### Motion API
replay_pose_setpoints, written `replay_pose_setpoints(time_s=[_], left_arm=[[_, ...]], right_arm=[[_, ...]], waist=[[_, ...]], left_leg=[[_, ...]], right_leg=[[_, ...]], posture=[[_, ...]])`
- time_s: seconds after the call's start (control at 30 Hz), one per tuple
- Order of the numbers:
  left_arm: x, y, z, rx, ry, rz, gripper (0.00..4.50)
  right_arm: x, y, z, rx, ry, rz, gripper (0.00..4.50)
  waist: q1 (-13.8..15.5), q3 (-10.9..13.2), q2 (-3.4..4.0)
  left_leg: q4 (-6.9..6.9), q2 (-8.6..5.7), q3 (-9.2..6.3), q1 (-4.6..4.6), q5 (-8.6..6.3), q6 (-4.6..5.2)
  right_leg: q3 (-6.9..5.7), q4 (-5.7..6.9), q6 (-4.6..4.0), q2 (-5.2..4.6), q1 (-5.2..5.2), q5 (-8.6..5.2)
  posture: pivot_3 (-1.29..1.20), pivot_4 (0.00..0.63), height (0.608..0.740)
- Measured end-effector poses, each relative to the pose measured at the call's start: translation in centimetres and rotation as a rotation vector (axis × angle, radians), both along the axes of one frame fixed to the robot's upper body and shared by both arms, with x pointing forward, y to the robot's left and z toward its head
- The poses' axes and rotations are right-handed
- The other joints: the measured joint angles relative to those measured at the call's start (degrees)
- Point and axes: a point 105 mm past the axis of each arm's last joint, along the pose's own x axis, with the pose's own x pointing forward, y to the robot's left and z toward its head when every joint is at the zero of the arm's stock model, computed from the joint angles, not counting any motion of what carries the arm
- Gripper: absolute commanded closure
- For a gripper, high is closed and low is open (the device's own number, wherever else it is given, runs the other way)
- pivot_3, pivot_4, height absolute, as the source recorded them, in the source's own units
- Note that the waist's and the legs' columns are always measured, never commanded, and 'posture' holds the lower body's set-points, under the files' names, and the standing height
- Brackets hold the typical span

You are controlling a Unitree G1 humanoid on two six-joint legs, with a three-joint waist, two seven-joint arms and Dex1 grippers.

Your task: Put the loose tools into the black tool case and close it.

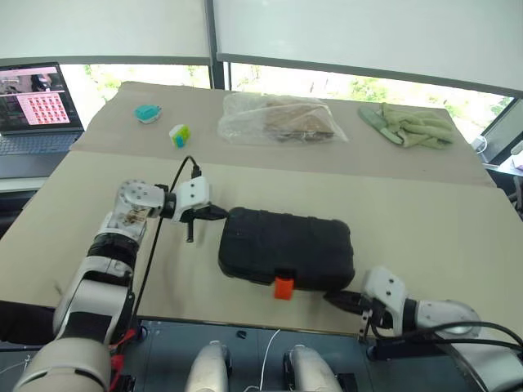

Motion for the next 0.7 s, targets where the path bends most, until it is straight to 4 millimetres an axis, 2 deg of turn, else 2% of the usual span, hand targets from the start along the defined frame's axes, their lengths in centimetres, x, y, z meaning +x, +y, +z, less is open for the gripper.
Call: replay_pose_setpoints(time_s=[0.1,0.23,0.3,0.33,0.4,0.47,0.57,0.7], left_arm=[[-1.1,-0.3,-0.7,0.001,0.047,-0.039,4.47],[-0.3,-0.5,1.4,-0.068,0.079,0.016,4.47],[0.3,-1.2,4.3,-0.149,0.088,0.026,4.47],[0.1,-1.9,6.7,-0.204,0.112,0.000,4.47],[-1.7,-3.3,10.3,-0.250,0.173,-0.110,4.47],[-3.3,-4.3,11.7,-0.248,0.192,-0.195,4.47],[-4.6,-6.2,10.4,-0.197,0.203,-0.272,4.47],[-4.7,-10.7,4.4,-0.108,0.178,-0.306,4.47]], right_arm=[[1.8,-2.5,1.7,-0.020,-0.058,-0.110,4.50],[1.8,-3.5,2.5,-0.025,-0.064,-0.122,4.50],[1.4,-3.5,2.6,-0.016,-0.037,-0.107,4.50],[0.9,-3.1,2.8,-0.013,-0.027,-0.079,4.50],[-0.5,-1.8,3.1,0.002,0.008,0.003,4.50],[-1.3,-0.9,3.4,0.024,0.023,0.051,4.50],[-1.6,-0.1,3.6,0.033,0.035,0.073,4.50],[-1.1,2.6,4.4,0.084,0.009,0.127,4.50]], waist=[[0.62,0.01,0.00],[0.73,0.01,0.00],[0.79,0.02,0.00],[0.73,0.02,0.01],[0.30,0.01,0.03],[0.03,-0.06,0.17],[-0.20,-0.10,0.32],[0.14,-0.08,0.29]], left_leg=[[0.06,0.00,-0.07,-0.06,0.00,0.00],[0.12,0.00,-0.17,-0.13,0.00,0.01],[0.25,-0.01,-0.28,-0.28,0.00,0.01],[0.27,-0.02,-0.30,-0.30,-0.01,0.02],[0.25,-0.03,-0.35,-0.29,-0.03,0.04],[0.24,-0.03,-0.36,-0.21,-0.03,0.05],[0.24,-0.03,-0.36,-0.04,-0.02,0.04],[0.34,-0.05,-0.37,-0.03,0.01,0.02]], right_leg=[[-0.07,0.00,0.01,0.01,0.01,0.00],[-0.13,0.02,0.02,0.03,0.01,0.00],[-0.23,0.02,0.05,0.04,-0.01,-0.01],[-0.23,0.03,0.08,0.03,-0.01,-0.02],[-0.23,0.03,0.11,0.03,0.00,-0.04],[-0.20,0.02,0.11,0.04,0.06,-0.04],[-0.19,0.05,0.09,0.05,0.19,-0.05],[-0.15,0.07,0.07,0.07,0.21,-0.03]], posture=[[0.00,0.150,0.740],[0.00,0.150,0.740],[0.00,0.150,0.740],[0.00,0.150,0.740],[0.00,0.150,0.740],[0.00,0.150,0.740],[0.00,0.150,0.740],[0.00,0.150,0.740]])
